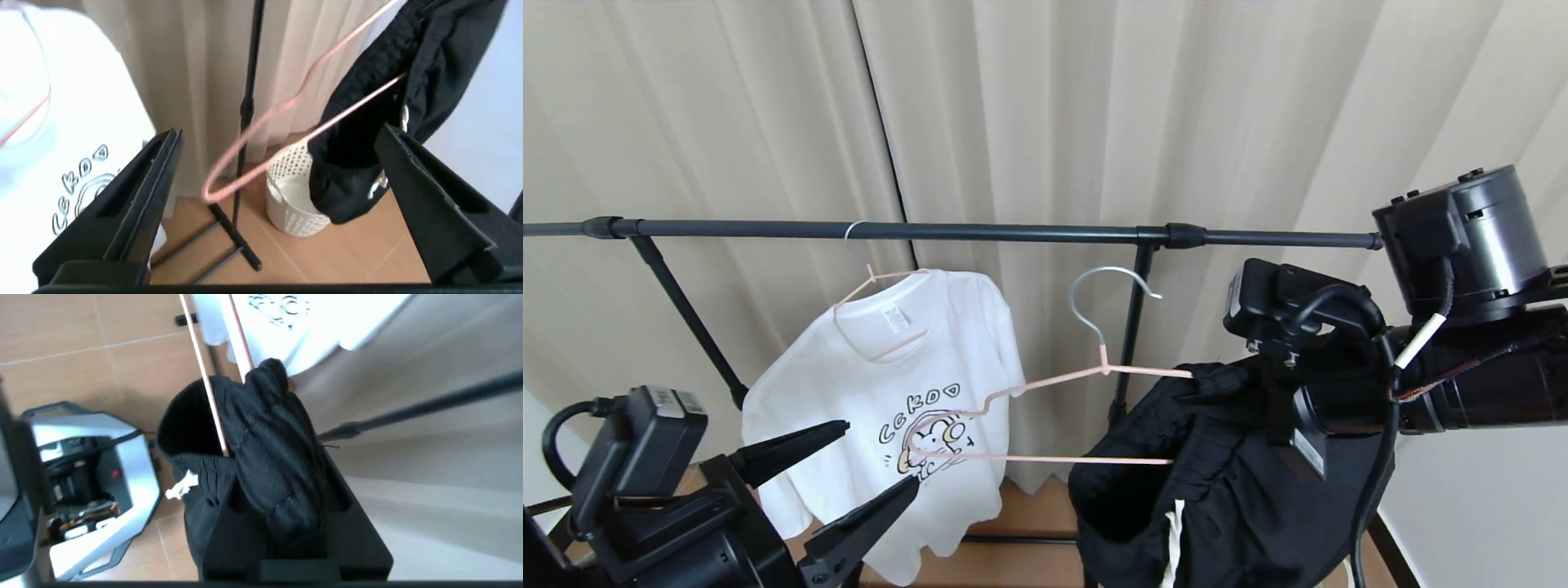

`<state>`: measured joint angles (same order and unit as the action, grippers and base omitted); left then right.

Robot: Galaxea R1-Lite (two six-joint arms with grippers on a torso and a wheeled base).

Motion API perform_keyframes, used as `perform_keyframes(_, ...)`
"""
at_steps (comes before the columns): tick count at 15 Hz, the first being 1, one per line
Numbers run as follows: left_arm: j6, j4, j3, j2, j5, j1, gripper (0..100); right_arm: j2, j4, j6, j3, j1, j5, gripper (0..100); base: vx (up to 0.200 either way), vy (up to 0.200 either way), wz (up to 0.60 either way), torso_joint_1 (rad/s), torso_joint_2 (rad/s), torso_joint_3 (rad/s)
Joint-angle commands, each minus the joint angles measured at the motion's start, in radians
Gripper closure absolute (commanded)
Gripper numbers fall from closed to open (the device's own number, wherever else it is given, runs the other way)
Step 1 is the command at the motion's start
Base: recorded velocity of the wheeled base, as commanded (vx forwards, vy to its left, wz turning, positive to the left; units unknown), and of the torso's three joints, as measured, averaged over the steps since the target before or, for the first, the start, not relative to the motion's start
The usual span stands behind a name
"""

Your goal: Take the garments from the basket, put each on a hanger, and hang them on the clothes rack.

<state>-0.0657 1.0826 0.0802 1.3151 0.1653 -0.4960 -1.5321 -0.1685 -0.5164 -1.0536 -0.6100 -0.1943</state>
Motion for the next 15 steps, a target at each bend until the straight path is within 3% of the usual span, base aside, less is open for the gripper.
perform_keyframes(1,-0.071,-0.214,0.131,-0.010,-0.084,-0.029,0,0.066,0.196,0.067,0.185,-0.047,0.091,100,0.000,0.000,0.00,0.000,0.00,0.000)
perform_keyframes(4,-0.186,-0.461,0.247,0.027,-0.124,-0.128,0,0.079,0.455,0.070,0.382,-0.073,0.171,100,0.000,0.000,0.00,0.000,0.00,0.000)
perform_keyframes(7,-0.273,-0.513,0.308,0.225,-0.250,-0.200,0,0.058,0.708,0.067,0.511,-0.076,0.182,100,0.000,0.000,0.00,0.000,0.00,0.000)
perform_keyframes(11,-0.376,-0.498,0.431,0.472,-0.342,-0.271,0,0.047,0.741,0.072,0.509,-0.085,0.182,100,0.000,0.000,0.00,0.000,0.00,0.000)
perform_keyframes(15,-0.375,-0.438,0.526,0.605,-0.389,-0.296,0,0.052,0.742,0.082,0.506,-0.086,0.182,100,0.000,0.000,0.00,0.000,0.00,0.000)
